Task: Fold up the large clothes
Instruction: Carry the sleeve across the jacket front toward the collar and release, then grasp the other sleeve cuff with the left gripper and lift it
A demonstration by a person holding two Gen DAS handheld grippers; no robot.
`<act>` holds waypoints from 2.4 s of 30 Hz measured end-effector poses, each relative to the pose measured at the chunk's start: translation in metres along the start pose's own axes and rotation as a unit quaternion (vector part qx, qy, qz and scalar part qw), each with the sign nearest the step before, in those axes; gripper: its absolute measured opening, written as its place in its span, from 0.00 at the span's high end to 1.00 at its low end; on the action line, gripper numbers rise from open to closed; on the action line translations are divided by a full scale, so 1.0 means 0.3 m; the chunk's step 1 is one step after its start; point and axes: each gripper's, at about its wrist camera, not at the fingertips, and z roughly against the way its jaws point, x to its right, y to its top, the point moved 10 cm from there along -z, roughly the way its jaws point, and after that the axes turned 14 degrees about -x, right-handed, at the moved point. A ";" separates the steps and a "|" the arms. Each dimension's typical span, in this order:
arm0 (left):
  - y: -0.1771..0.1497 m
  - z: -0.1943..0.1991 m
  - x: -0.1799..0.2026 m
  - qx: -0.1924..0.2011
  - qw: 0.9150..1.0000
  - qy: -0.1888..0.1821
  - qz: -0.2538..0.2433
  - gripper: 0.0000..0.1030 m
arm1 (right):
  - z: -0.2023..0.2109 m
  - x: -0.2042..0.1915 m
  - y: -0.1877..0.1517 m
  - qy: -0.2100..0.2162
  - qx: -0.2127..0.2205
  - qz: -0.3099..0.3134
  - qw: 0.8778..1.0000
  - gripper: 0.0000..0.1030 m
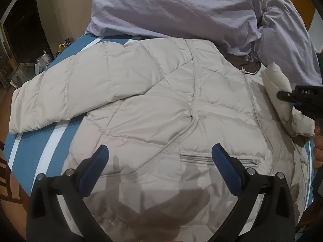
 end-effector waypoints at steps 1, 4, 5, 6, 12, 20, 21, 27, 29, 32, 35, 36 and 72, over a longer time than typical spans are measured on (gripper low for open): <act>0.001 -0.001 -0.006 0.000 1.000 0.000 0.002 0.02 | -0.007 -0.020 0.001 0.004 -0.001 0.004 1.000 0.83; 0.003 -0.002 -0.028 0.000 1.000 0.001 0.010 0.02 | -0.029 -0.082 0.001 0.020 -0.005 0.012 1.000 0.83; 0.004 -0.002 -0.039 0.000 1.000 0.002 0.014 0.02 | -0.035 -0.096 -0.003 0.024 -0.006 0.015 1.000 0.83; 0.004 -0.002 -0.046 0.000 1.000 0.002 0.016 0.02 | -0.050 -0.109 -0.007 0.025 -0.009 0.019 0.999 0.83; 0.013 -0.008 -0.097 -0.002 0.999 0.004 0.034 0.02 | -0.132 -0.140 -0.072 0.002 -0.042 0.061 0.997 0.75; 0.043 -0.001 -0.202 -0.001 0.998 0.001 0.063 0.02 | 0.025 -0.092 0.007 0.027 0.029 0.040 0.998 0.53; 0.047 -0.002 -0.214 -0.001 0.998 -0.001 0.067 0.02 | 0.015 -0.067 0.014 0.015 0.027 0.031 0.999 0.53; 0.083 -0.002 -0.322 0.000 0.995 -0.015 0.094 0.02 | -0.114 -0.037 -0.020 -0.062 0.005 0.045 0.997 0.39; 0.100 0.001 -0.375 0.002 0.994 -0.008 0.106 0.02 | -0.150 -0.049 -0.039 -0.095 0.008 0.064 0.993 0.32; 0.118 0.006 -0.458 0.000 0.992 0.000 0.129 0.02 | -0.193 -0.054 -0.053 -0.136 0.028 0.082 0.987 0.27; 0.131 0.015 -0.551 0.005 0.988 0.008 0.156 0.02 | -0.197 -0.047 -0.055 -0.137 0.023 0.083 0.987 0.25; 0.137 0.018 -0.582 0.007 0.986 0.010 0.164 0.02 | -0.194 -0.045 -0.055 -0.135 0.016 0.082 0.987 0.25; 0.145 -0.025 -1.130 0.015 0.955 0.032 0.294 0.83 | -0.064 0.014 -0.164 -0.088 0.008 0.057 0.994 0.25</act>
